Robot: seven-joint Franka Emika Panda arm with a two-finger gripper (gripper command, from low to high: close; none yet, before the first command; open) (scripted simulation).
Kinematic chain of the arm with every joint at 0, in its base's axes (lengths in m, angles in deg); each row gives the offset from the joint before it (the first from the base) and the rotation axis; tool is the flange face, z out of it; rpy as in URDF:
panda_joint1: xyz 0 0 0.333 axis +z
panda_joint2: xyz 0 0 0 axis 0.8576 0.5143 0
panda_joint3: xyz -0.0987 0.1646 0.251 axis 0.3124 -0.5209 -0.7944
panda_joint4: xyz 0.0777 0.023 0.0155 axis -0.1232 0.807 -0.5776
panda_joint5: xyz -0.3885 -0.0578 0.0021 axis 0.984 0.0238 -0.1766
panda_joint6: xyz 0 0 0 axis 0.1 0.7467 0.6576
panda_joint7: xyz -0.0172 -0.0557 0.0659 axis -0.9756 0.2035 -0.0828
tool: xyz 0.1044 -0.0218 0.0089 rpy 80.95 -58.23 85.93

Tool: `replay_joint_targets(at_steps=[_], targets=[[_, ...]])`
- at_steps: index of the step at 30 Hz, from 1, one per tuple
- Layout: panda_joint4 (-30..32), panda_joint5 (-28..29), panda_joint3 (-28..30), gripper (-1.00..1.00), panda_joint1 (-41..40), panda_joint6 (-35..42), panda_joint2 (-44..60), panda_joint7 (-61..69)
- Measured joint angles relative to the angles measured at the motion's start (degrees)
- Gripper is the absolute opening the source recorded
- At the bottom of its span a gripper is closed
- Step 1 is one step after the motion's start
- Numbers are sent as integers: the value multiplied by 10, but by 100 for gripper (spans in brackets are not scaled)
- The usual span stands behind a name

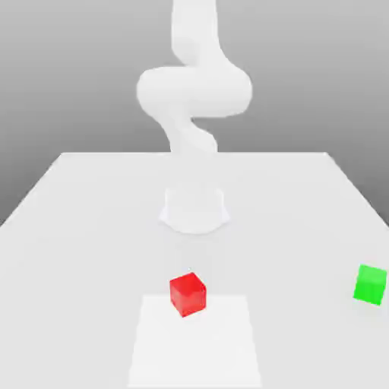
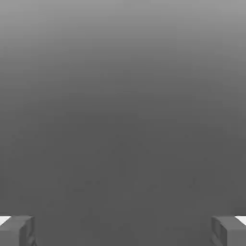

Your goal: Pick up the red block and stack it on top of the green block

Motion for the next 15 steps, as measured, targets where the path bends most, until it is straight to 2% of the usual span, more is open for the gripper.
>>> replay_joint_targets(at_steps=[15], targets=[[284,35,67,0,39,-211,262,212]])
